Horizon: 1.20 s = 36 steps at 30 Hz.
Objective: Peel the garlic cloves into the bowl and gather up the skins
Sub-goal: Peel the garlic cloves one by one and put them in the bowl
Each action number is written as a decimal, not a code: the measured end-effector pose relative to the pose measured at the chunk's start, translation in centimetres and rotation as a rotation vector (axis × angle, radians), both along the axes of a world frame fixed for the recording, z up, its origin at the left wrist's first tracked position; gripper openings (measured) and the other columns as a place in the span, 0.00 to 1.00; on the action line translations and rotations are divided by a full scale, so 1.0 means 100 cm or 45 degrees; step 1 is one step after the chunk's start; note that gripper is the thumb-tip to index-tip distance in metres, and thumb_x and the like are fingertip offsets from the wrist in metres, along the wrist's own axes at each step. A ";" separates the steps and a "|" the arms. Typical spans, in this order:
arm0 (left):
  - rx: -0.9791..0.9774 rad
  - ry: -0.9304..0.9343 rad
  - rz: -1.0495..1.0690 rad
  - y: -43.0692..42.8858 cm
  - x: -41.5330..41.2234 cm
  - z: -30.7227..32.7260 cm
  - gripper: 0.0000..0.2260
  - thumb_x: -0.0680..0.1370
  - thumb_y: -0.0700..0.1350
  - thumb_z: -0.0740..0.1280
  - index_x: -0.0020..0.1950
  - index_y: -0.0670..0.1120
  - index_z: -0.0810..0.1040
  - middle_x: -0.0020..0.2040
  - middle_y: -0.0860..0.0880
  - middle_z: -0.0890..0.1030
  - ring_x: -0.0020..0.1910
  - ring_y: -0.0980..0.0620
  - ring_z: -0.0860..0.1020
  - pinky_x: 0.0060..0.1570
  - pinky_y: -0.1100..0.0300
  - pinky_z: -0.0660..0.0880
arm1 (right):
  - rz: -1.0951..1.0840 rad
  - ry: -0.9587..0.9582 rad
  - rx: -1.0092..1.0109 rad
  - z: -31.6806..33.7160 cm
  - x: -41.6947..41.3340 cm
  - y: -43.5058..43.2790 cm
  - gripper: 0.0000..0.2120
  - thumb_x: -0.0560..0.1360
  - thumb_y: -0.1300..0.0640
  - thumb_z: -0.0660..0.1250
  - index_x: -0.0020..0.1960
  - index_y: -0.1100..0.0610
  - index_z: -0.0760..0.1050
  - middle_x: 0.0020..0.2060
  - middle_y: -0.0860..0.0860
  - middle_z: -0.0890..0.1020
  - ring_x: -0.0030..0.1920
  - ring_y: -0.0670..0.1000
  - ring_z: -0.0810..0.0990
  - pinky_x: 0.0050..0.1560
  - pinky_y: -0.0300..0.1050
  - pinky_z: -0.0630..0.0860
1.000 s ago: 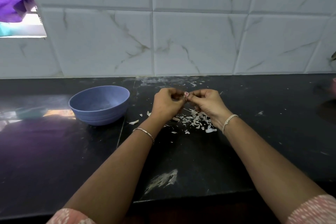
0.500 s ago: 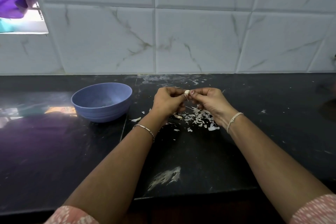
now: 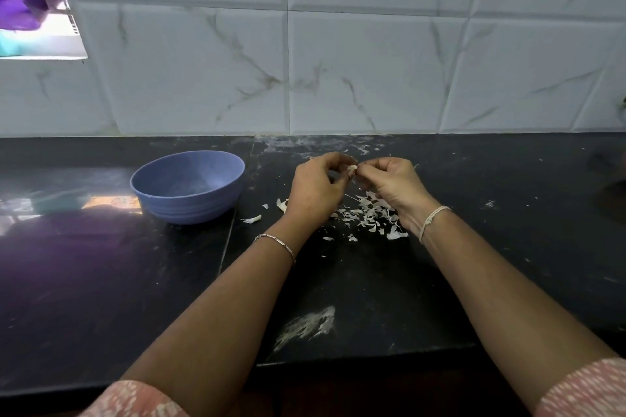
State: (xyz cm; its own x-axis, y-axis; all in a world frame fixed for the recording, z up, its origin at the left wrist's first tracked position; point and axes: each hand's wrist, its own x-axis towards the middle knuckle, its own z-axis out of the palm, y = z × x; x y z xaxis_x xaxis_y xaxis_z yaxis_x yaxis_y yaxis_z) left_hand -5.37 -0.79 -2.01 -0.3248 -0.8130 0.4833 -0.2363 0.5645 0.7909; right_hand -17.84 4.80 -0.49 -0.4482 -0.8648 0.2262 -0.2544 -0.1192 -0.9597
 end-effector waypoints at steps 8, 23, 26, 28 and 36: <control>0.350 0.478 -0.180 0.005 0.003 0.011 0.04 0.79 0.38 0.68 0.53 0.45 0.78 0.50 0.47 0.79 0.39 0.56 0.78 0.34 0.62 0.80 | -0.180 0.729 0.254 -0.009 -0.018 -0.004 0.07 0.77 0.53 0.67 0.44 0.53 0.82 0.36 0.49 0.83 0.38 0.49 0.79 0.42 0.42 0.72; 0.979 0.528 -0.422 0.008 0.009 0.013 0.07 0.82 0.39 0.62 0.56 0.41 0.79 0.41 0.49 0.76 0.33 0.55 0.73 0.32 0.62 0.79 | -0.076 0.904 -0.254 0.003 -0.016 0.010 0.05 0.76 0.62 0.69 0.47 0.53 0.81 0.39 0.45 0.82 0.41 0.44 0.80 0.46 0.45 0.79; 0.985 0.500 -0.407 0.008 0.009 0.013 0.05 0.81 0.40 0.65 0.54 0.43 0.78 0.42 0.48 0.76 0.33 0.55 0.73 0.31 0.62 0.79 | -0.048 0.953 -0.285 0.003 -0.016 0.012 0.07 0.73 0.64 0.72 0.46 0.52 0.81 0.38 0.43 0.81 0.40 0.43 0.80 0.46 0.46 0.80; 0.996 0.501 -0.404 0.008 0.010 0.014 0.03 0.80 0.40 0.66 0.52 0.43 0.77 0.42 0.48 0.77 0.33 0.54 0.74 0.30 0.62 0.78 | 0.000 0.975 -0.281 0.002 -0.015 0.012 0.07 0.75 0.62 0.70 0.51 0.52 0.81 0.40 0.43 0.83 0.42 0.44 0.82 0.48 0.48 0.81; 0.987 0.513 -0.459 0.008 0.012 0.014 0.07 0.79 0.45 0.69 0.47 0.41 0.81 0.41 0.48 0.81 0.33 0.55 0.77 0.31 0.63 0.78 | -0.129 1.076 -0.243 0.000 -0.013 0.009 0.03 0.72 0.58 0.73 0.46 0.53 0.83 0.38 0.47 0.84 0.39 0.46 0.80 0.45 0.49 0.80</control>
State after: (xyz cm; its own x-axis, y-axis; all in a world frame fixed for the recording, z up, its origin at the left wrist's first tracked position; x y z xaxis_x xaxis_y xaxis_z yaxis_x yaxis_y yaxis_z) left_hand -4.13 0.00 -0.61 -0.5458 -0.8377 -0.0196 0.2225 -0.1675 0.9604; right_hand -19.17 5.67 -0.52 -0.1378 -0.7431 0.6549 -0.8902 -0.1970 -0.4108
